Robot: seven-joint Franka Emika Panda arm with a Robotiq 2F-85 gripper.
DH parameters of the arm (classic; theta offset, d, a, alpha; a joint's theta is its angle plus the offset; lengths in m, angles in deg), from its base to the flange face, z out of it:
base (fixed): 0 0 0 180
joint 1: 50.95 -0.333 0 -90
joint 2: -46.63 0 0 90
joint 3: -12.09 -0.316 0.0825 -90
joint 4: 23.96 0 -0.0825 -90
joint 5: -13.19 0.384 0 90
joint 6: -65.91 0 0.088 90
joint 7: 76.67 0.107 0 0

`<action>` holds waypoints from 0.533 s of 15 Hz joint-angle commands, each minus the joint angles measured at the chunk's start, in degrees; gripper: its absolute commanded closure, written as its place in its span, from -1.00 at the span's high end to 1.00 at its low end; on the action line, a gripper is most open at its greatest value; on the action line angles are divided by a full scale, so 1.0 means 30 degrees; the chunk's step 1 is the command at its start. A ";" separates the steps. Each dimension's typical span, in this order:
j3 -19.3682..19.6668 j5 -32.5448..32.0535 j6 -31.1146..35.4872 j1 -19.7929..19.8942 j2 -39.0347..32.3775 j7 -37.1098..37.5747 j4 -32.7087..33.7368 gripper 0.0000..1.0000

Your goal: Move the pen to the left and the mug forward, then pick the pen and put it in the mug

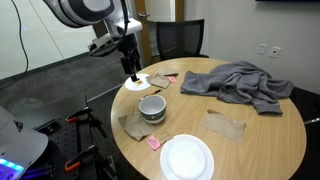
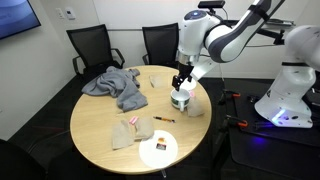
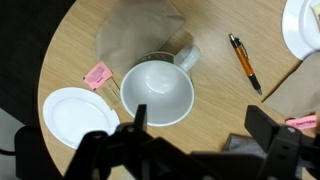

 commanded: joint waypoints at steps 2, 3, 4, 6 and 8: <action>-0.0997 0.0365 -0.0387 0.0439 -0.0420 0.2278 0.0295 1.00; -0.1129 0.0711 -0.0370 0.0351 -0.0549 0.2799 0.0301 1.00; -0.1299 0.0949 -0.0378 0.0243 -0.0718 0.3459 0.0333 1.00; -0.1555 0.1498 -0.0310 0.0138 -0.0903 0.4553 0.0306 1.00; -0.1672 0.1783 -0.0287 0.0100 -0.1063 0.5593 0.0301 1.00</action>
